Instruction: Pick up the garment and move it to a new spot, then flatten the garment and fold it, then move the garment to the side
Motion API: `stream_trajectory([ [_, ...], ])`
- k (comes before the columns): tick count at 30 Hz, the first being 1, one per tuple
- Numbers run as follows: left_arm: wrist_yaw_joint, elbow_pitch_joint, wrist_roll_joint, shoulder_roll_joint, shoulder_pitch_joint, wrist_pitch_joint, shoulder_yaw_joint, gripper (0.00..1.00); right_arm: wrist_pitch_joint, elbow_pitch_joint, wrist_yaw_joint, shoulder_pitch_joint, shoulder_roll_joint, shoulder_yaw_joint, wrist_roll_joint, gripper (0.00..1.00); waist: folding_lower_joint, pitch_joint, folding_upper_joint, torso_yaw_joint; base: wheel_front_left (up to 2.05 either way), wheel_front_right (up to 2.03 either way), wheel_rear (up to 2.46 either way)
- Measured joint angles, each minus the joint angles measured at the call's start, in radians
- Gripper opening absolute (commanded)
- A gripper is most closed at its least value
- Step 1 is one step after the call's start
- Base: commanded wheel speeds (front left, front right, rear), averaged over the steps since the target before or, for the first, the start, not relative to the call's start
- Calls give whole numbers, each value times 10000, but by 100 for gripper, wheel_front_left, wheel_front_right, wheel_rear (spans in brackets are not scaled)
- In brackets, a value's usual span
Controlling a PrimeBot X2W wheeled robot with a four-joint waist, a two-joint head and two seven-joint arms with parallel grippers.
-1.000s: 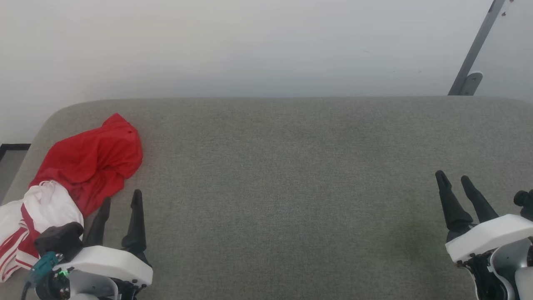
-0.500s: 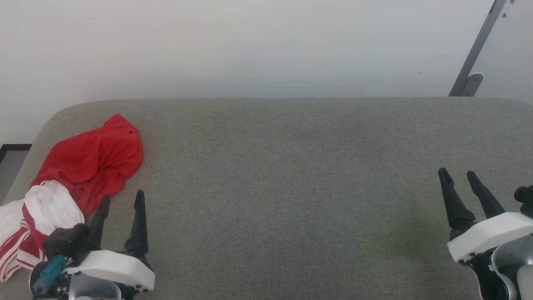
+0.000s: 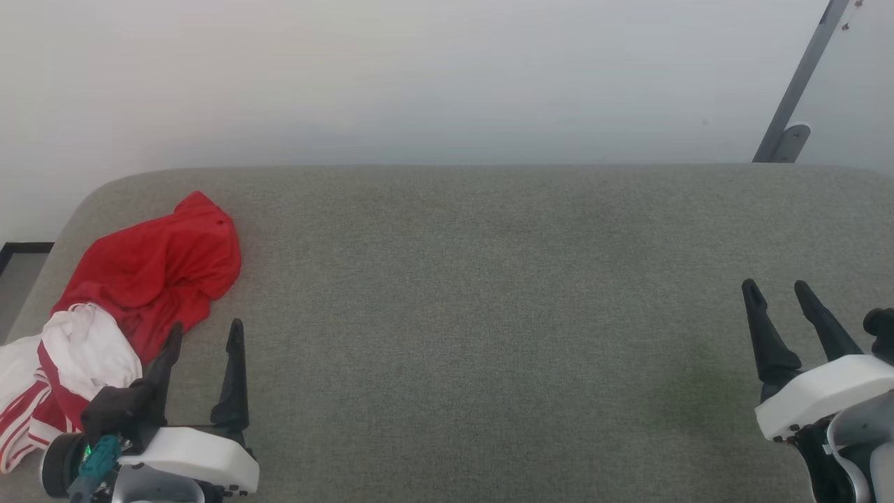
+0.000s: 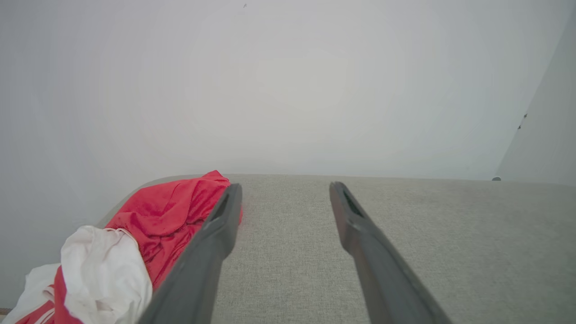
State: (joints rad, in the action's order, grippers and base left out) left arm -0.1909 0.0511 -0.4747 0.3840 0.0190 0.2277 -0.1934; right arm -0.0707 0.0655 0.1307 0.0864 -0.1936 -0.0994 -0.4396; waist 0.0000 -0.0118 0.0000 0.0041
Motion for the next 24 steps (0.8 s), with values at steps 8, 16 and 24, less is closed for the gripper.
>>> stream_trajectory([
  [8, -84, -105, 303, 119, -8, 132, -86, 100, 0, -132, 0, -17, -23, -35, 539, 100, 0, -17, 0, -1, 0, 0, 0],
  [16, -128, -128, 401, 167, -90, 249, -67, 100, -2, -245, 0, -38, -48, -81, 815, 100, 0, -58, 0, -16, 0, 0, 0],
  [24, -111, -130, 278, 159, -123, 282, 23, 100, -12, -274, 0, -105, -25, -128, 815, 100, 0, -85, 0, 10, 0, 0, 0],
])
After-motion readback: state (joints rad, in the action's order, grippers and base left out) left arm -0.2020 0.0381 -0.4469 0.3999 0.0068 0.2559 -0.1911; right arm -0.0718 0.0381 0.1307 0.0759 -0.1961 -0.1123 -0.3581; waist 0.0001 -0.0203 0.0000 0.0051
